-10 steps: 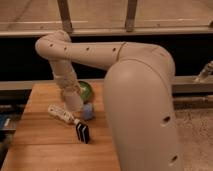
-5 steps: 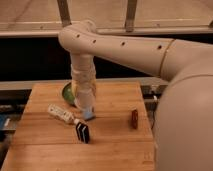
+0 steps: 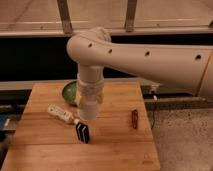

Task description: Place the ceramic cup over the eraser

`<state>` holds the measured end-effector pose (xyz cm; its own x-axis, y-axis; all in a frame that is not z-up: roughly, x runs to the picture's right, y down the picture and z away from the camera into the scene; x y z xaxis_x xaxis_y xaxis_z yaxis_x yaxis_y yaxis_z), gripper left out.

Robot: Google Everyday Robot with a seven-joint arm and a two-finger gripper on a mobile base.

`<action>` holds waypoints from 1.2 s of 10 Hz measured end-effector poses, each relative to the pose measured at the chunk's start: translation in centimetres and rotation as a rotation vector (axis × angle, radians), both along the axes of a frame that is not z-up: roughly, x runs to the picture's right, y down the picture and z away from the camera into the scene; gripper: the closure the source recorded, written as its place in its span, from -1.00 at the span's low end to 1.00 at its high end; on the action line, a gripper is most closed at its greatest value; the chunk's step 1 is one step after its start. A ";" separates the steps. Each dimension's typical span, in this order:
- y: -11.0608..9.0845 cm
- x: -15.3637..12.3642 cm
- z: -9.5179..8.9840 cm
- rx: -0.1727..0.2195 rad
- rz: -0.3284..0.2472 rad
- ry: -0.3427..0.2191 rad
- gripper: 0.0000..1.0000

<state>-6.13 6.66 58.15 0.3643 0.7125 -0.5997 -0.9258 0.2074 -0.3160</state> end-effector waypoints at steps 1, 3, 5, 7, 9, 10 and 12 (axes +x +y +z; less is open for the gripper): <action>1.1 -0.1 0.4 -0.009 0.010 -0.014 1.00; 2.5 -0.8 1.1 -0.024 0.015 -0.045 1.00; 3.6 -1.6 1.9 -0.038 0.018 -0.071 1.00; 4.3 -2.1 2.5 -0.050 0.021 -0.088 1.00; 5.2 -2.7 3.5 -0.064 0.026 -0.106 1.00; 5.5 -2.9 3.8 -0.068 0.027 -0.112 1.00; 6.1 -3.3 4.5 -0.081 0.026 -0.121 1.00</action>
